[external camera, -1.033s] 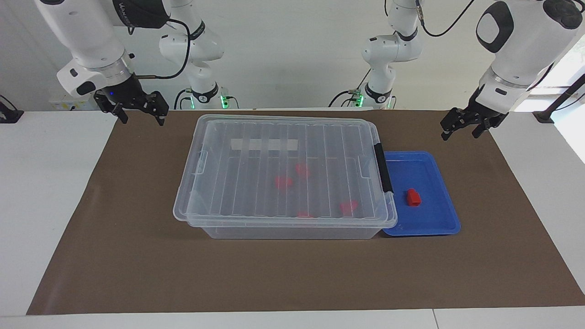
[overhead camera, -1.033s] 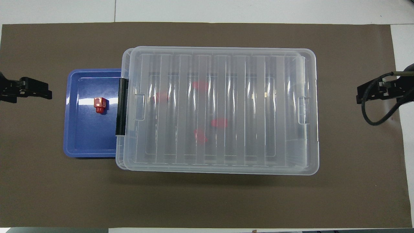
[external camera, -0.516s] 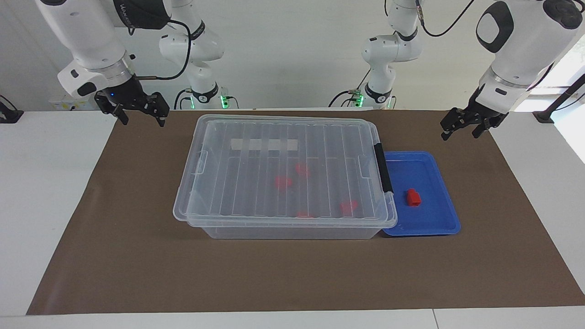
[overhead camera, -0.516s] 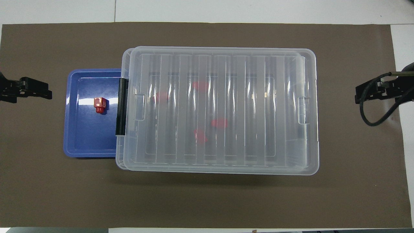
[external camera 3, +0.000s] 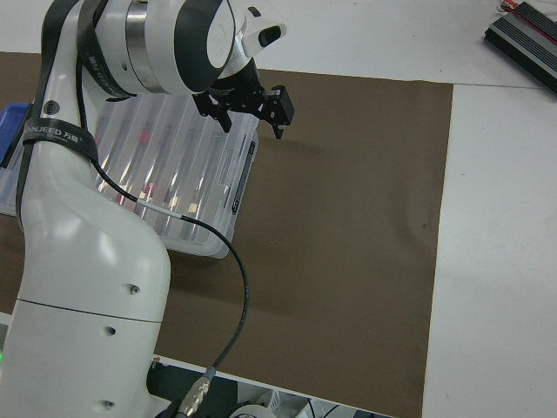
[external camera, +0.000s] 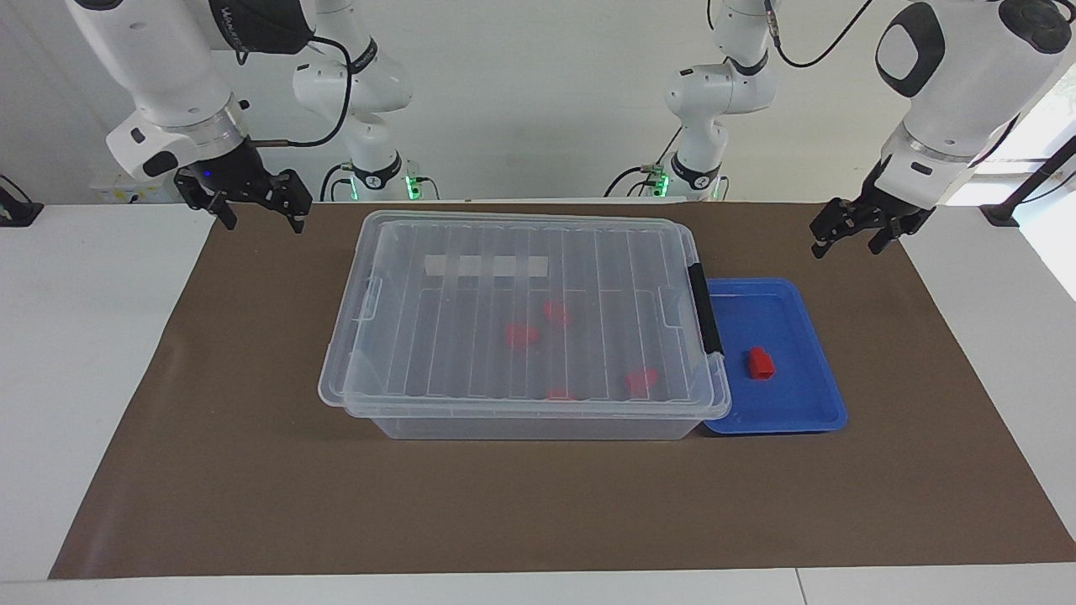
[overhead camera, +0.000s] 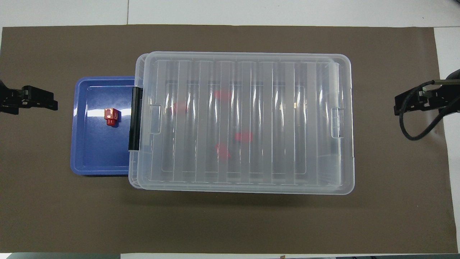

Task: Place red block in blue tray from box

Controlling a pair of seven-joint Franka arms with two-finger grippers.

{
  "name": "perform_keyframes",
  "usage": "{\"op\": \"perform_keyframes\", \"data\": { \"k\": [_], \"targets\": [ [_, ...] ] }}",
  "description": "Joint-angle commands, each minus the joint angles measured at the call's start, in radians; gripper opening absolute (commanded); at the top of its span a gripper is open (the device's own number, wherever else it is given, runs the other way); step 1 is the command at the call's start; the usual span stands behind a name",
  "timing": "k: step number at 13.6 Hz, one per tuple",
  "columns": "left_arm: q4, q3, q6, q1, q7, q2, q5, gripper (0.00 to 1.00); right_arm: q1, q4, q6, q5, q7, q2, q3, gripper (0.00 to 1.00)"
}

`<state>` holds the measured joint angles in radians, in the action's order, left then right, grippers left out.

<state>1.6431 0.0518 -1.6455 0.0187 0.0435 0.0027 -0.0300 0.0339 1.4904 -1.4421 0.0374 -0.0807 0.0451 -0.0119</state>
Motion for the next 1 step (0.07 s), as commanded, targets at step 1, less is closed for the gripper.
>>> {"op": "perform_keyframes", "data": {
  "k": [1],
  "targets": [
    [0.023, 0.002, 0.007, 0.009, -0.002, -0.026, -0.014, 1.0, -0.009, 0.008, -0.012, -0.013, 0.024, -0.007, 0.007, 1.0]
  ]
}}
